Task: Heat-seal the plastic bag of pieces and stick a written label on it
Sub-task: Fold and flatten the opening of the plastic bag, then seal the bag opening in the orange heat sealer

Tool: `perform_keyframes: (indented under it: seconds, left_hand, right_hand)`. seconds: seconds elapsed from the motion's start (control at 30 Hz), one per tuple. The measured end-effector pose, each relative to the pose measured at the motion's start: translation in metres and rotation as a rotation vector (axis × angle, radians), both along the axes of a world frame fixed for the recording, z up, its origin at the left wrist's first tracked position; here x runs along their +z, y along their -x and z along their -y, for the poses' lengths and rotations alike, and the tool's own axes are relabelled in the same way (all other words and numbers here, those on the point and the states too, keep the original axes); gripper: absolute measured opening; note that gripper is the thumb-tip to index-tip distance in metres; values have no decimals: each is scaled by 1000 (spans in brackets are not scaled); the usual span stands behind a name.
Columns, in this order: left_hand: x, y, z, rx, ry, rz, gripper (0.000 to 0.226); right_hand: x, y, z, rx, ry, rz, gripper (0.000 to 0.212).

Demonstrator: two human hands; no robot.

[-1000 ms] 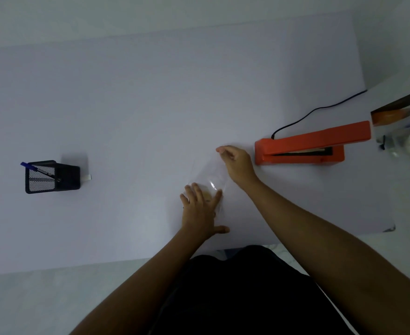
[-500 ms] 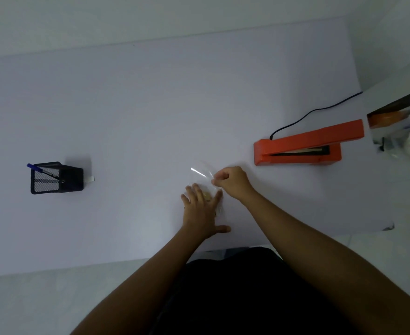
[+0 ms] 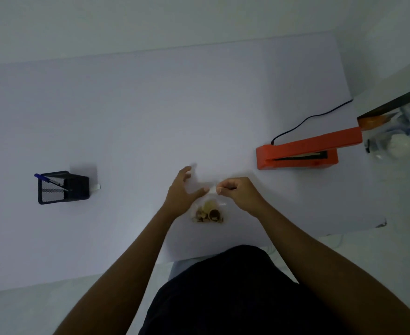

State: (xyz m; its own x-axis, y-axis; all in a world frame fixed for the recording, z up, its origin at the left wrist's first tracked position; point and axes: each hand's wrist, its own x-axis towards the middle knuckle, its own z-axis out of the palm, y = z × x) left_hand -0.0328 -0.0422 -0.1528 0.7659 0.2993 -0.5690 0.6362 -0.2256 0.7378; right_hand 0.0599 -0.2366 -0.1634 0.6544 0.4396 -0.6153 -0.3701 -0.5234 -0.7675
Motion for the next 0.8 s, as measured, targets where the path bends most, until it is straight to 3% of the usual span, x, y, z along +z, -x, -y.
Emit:
perform_keyframes:
  seconds: [0.1,0.43,0.8]
  left_hand:
    - [6,-4,-11,-48,230,65,20]
    - [17,-16,22,92,542,16,22]
    - [26,-63,146,201,570,-54,24]
  right_hand:
    - [10,0,5,-8,-29,-41,15]
    - [35,10,41,-280,-143,-79,13]
    - [33,-18,142,-516,-108,-50,18]
